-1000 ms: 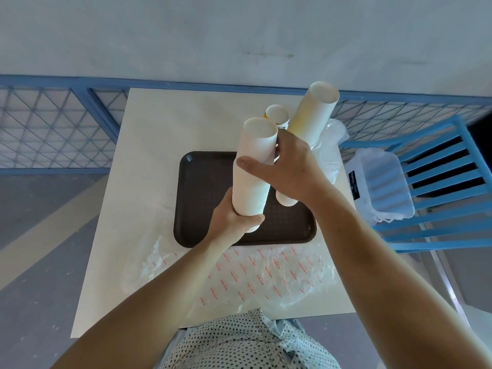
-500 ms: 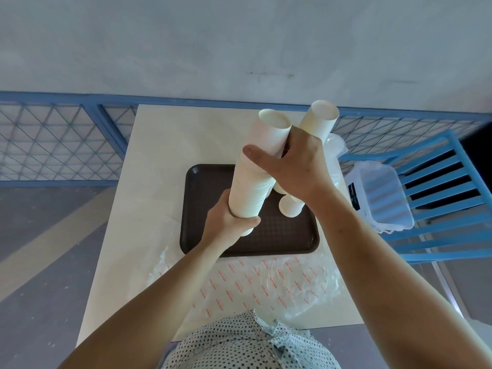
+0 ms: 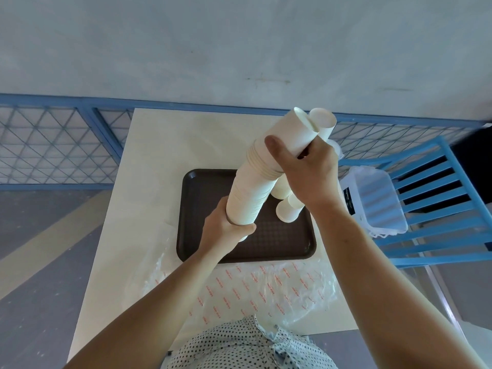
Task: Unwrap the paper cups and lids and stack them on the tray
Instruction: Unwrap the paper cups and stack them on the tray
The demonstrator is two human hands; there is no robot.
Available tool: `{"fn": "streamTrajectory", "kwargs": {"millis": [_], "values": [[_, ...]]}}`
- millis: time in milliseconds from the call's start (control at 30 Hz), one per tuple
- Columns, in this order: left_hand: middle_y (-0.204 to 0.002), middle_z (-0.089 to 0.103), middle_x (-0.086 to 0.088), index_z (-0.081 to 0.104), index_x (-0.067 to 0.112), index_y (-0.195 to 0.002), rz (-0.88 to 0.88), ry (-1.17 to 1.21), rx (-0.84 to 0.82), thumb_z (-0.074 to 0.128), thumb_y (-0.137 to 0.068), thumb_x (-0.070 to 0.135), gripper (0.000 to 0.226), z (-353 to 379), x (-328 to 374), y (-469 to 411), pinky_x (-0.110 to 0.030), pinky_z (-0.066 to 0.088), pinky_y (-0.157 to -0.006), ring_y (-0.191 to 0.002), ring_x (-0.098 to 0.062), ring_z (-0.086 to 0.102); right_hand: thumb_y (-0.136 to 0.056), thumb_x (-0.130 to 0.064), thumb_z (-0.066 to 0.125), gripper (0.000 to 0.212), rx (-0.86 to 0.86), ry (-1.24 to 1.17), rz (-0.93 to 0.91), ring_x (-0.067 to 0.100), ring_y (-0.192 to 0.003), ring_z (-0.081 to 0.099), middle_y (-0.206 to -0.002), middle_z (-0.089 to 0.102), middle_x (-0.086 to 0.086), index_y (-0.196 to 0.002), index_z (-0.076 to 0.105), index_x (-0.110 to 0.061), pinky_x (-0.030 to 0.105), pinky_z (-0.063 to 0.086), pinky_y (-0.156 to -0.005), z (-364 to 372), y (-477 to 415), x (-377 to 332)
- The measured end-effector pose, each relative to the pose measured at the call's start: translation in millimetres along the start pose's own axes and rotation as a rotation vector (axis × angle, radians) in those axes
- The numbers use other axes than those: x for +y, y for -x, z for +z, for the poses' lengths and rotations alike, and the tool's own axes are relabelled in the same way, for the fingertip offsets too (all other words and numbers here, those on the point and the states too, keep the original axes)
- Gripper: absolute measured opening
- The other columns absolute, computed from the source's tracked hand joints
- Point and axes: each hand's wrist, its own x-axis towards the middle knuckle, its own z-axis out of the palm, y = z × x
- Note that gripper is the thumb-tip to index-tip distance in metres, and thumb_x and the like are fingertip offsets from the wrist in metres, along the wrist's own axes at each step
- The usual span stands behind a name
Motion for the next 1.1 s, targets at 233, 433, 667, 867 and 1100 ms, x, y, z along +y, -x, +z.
{"fn": "streamTrajectory", "kwargs": {"millis": [233, 433, 667, 867, 1100], "values": [[-0.11, 0.067, 0.014, 0.055, 0.029, -0.134, 0.023, -0.064, 0.001, 0.091, -0.069, 0.027, 0.074, 6.2, -5.7, 4.3, -0.014, 0.049, -0.068, -0.097, -0.009, 0.066, -0.086, -0.047, 0.082, 0.054, 0.109, -0.081, 0.03, 0.0, -0.045, 0.046, -0.043, 0.044, -0.021, -0.059, 0.043, -0.022, 0.011, 0.032, -0.047, -10.8, 4.9, 6.9], [-0.109, 0.066, 0.016, 0.054, 0.031, -0.132, 0.02, -0.039, -0.007, 0.091, -0.07, 0.024, 0.073, 12.7, -4.7, 7.2, -0.014, 0.048, -0.068, -0.097, -0.006, 0.065, -0.081, -0.059, 0.08, 0.051, 0.135, -0.533, 0.217, 0.011, -0.07, 0.061, -0.07, 0.062, -0.004, -0.08, 0.07, -0.008, 0.035, 0.051, -0.07, -19.2, 3.0, 17.8], [-0.109, 0.069, 0.017, 0.056, 0.037, -0.13, -0.015, 0.066, 0.018, 0.094, -0.068, 0.025, 0.073, 28.7, -8.0, 8.1, -0.007, 0.05, -0.068, -0.099, 0.005, 0.065, -0.094, -0.039, 0.075, 0.026, 0.284, -0.742, 0.392, 0.011, -0.088, 0.076, -0.08, 0.077, -0.008, -0.099, 0.071, -0.013, 0.04, 0.063, -0.084, -45.2, -3.4, 69.1], [-0.115, 0.067, 0.014, 0.055, 0.033, -0.132, -0.015, 0.081, 0.052, 0.095, -0.07, 0.025, 0.074, 48.8, -8.3, 15.7, -0.003, 0.05, -0.068, -0.105, -0.009, 0.066, -0.085, -0.056, 0.079, 0.032, 0.233, -0.21, 0.392, -0.003, -0.079, 0.067, -0.081, 0.071, -0.016, -0.093, 0.071, -0.026, 0.025, 0.052, -0.068, -45.7, -4.6, 159.7], [-0.119, 0.063, 0.023, 0.053, 0.04, -0.137, -0.063, 0.159, 0.157, 0.096, -0.071, 0.022, 0.081, 66.4, -6.1, 29.8, -0.009, 0.054, -0.074, -0.114, -0.006, 0.062, -0.077, -0.053, 0.086, 0.066, -0.048, 0.086, 0.264, 0.011, -0.1, 0.059, -0.112, 0.063, -0.008, -0.127, 0.063, -0.018, 0.024, 0.046, -0.081, -9.4, -9.6, 217.5]]}}
